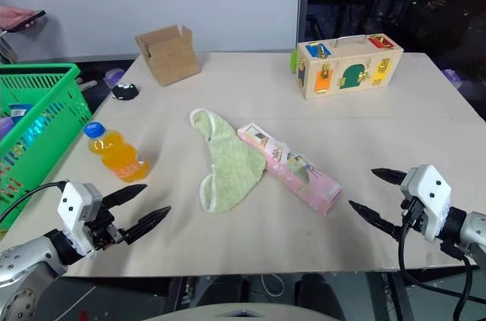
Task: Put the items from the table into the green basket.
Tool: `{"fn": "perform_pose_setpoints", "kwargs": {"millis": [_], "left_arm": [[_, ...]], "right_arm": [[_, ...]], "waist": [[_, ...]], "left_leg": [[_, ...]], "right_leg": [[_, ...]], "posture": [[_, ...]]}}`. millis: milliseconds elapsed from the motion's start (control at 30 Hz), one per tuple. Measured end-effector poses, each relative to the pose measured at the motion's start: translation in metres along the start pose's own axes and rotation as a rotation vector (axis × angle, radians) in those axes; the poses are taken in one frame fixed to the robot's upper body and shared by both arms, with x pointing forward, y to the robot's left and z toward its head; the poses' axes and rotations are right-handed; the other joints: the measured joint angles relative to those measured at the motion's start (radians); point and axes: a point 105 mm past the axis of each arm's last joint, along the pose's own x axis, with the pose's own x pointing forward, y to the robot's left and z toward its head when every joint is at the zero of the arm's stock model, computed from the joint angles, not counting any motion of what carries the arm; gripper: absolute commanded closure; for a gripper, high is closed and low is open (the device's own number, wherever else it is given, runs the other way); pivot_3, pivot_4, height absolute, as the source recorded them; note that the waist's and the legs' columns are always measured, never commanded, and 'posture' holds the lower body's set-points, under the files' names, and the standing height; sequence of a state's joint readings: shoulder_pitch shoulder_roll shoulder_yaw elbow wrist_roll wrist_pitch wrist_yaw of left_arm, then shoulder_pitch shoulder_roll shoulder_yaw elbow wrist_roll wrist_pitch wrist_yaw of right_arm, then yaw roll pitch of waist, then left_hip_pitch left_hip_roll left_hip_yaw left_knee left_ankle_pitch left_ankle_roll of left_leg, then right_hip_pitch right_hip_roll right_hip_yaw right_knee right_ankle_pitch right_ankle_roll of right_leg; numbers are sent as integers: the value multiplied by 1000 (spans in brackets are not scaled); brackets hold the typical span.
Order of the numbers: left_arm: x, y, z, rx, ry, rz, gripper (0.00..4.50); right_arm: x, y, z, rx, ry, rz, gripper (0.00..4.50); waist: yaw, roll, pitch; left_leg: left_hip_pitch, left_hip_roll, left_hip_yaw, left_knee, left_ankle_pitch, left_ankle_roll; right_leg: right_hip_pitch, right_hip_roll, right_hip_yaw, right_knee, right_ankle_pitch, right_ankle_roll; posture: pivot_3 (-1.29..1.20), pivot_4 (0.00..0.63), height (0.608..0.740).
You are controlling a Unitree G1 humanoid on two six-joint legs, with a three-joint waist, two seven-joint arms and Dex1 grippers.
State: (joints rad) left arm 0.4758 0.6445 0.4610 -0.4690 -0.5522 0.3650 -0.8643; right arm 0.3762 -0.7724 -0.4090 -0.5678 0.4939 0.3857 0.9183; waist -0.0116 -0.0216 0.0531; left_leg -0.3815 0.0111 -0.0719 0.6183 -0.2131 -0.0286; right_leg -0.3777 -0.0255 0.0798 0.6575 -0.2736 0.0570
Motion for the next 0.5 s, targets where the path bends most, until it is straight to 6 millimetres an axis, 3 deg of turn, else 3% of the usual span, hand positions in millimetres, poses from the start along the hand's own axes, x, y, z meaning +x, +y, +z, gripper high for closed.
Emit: {"fn": "perform_pose_setpoints", "kwargs": {"millis": [167,333,500], "left_arm": [[2,-3,3,-26,-7,-9,0],[10,-7,24,-30,-58,-43,0],[15,-9,32,-22,-68,-38,0]], "right_arm": [[2,0,6,-17,-39,-4,36],[6,5,30,-100,-135,30,36],[16,9,42,-122,-171,59,36]], "waist": [[0,0,0],[0,0,0],[-1,0,0]], "left_leg": [[0,0,0,0,0,0],[0,0,0,0,0,0],[0,0,0,0,0,0]], "right_leg": [[0,0,0,0,0,0],[1,0,0,1,0,0],[1,1,0,1,0,0]], "posture": [[47,0,740],[49,0,740],[48,0,740]]}}
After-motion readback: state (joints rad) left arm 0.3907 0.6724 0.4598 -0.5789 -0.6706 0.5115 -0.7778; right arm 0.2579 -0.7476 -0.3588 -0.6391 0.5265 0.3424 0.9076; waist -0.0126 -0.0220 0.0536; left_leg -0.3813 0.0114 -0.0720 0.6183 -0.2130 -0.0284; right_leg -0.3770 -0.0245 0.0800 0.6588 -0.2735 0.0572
